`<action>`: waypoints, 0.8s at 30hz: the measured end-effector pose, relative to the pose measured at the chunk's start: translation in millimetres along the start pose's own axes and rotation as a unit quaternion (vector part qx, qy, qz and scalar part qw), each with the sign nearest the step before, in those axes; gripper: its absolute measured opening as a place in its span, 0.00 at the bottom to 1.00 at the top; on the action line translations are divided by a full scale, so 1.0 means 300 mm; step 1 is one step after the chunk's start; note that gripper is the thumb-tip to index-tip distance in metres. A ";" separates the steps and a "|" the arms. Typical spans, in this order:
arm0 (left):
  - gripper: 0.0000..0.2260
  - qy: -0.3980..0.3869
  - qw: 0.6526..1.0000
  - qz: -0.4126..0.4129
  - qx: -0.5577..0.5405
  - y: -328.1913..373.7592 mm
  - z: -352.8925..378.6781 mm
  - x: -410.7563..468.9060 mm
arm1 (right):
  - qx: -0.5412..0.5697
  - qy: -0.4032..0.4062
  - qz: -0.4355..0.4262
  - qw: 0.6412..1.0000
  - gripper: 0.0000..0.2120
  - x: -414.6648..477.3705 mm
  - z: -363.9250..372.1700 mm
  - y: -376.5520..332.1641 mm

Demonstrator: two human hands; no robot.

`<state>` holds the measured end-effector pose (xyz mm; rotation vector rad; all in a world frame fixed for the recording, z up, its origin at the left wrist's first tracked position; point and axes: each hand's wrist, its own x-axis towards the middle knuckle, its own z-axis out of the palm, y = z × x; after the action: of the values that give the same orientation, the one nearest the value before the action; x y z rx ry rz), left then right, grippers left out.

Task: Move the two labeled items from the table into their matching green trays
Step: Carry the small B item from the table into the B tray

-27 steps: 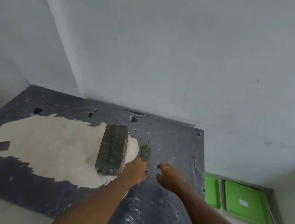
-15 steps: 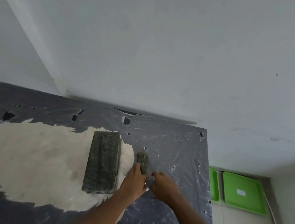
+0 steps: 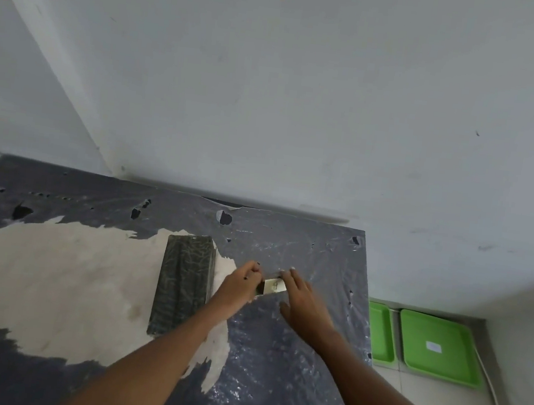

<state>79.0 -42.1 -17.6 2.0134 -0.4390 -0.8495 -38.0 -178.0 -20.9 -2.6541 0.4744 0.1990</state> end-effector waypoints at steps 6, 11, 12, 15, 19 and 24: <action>0.09 -0.070 0.992 0.005 -0.103 0.093 -0.018 -0.064 | -0.112 0.083 -0.069 0.988 0.21 -0.086 -0.098 0.020; 0.11 -0.057 0.991 0.012 -0.117 0.159 0.009 -0.119 | -0.126 0.124 -0.074 0.981 0.14 -0.158 -0.174 0.028; 0.12 -0.050 0.992 0.020 -0.118 0.173 0.014 -0.131 | -0.127 0.130 -0.069 0.981 0.14 -0.171 -0.185 0.031; 0.11 -0.033 0.992 0.043 -0.115 0.208 0.031 -0.165 | -0.133 0.140 -0.067 0.979 0.13 -0.204 -0.215 0.036; 0.08 -0.005 0.987 0.065 -0.145 0.228 0.051 -0.190 | -0.125 0.161 -0.065 0.977 0.13 -0.237 -0.244 0.038; 0.22 0.000 0.911 -0.005 -0.412 0.221 0.106 -0.231 | -0.078 0.171 -0.026 0.982 0.17 -0.264 -0.246 0.031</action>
<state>8.6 -56.7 53.6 1.2275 -0.0355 -0.8493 -110.4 -195.0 58.4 -2.8618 0.5136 -0.2521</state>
